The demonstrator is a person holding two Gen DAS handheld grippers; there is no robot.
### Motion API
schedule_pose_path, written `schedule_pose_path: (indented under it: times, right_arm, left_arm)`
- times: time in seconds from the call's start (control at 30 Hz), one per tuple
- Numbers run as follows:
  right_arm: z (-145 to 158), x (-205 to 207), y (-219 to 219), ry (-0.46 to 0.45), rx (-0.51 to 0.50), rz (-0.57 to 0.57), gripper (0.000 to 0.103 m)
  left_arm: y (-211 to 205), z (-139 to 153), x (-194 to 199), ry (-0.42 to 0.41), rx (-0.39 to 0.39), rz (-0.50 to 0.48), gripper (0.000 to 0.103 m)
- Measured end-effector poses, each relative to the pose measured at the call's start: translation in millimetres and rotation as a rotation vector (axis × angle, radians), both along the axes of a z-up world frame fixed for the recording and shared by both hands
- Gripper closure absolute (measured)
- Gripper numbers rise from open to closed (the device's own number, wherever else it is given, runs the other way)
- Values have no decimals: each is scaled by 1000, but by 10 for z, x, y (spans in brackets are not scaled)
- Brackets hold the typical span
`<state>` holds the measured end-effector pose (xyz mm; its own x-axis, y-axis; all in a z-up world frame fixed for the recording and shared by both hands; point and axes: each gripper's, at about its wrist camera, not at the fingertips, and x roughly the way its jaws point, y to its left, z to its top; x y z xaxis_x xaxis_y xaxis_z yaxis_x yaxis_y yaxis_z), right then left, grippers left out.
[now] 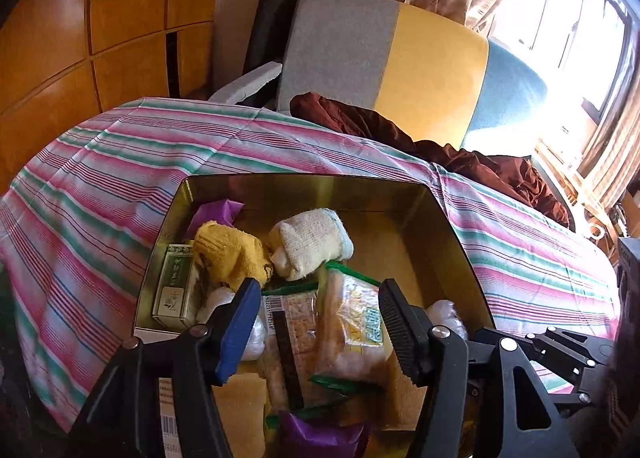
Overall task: Organize objects
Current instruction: 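Carry the clear plastic bundle into the gold tray and open the right tool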
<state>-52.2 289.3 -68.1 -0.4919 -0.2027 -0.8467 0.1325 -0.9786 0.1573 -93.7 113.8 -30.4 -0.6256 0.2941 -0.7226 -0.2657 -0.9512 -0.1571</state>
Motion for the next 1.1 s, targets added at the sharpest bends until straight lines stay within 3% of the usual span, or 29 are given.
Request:
schedule_pose_path:
  times: [0.07, 0.1, 0.2, 0.33, 0.57, 0.7, 0.83, 1.1]
  right_arm:
    - [63, 52, -22, 21, 8, -13, 55]
    - [101, 82, -40, 40, 18, -23, 53]
    - [228, 192, -104, 110, 62, -67, 23]
    - [352, 352, -189, 172, 77, -106, 22]
    - [385, 604, -219, 201, 87, -150, 22]
    - [340, 681, -227, 190, 86, -150, 22]
    - [313, 720, -253, 184, 93, -145, 22]
    - [322, 750, -276, 198, 100, -152, 22]
  left_arm:
    - [-49, 44, 83, 22, -10, 11, 37]
    - [-79, 72, 135, 36, -18, 22, 30]
    - [-179, 175, 324, 100, -55, 65, 16]
    - [-343, 282, 544, 139, -63, 109, 0]
    - [-569, 340, 842, 151, -31, 163, 0]
    - [-576, 296, 959, 163, -87, 202, 0]
    - [-661, 240, 1052, 163, -35, 185, 1]
    - [-632, 248, 1132, 199, -119, 226, 0]
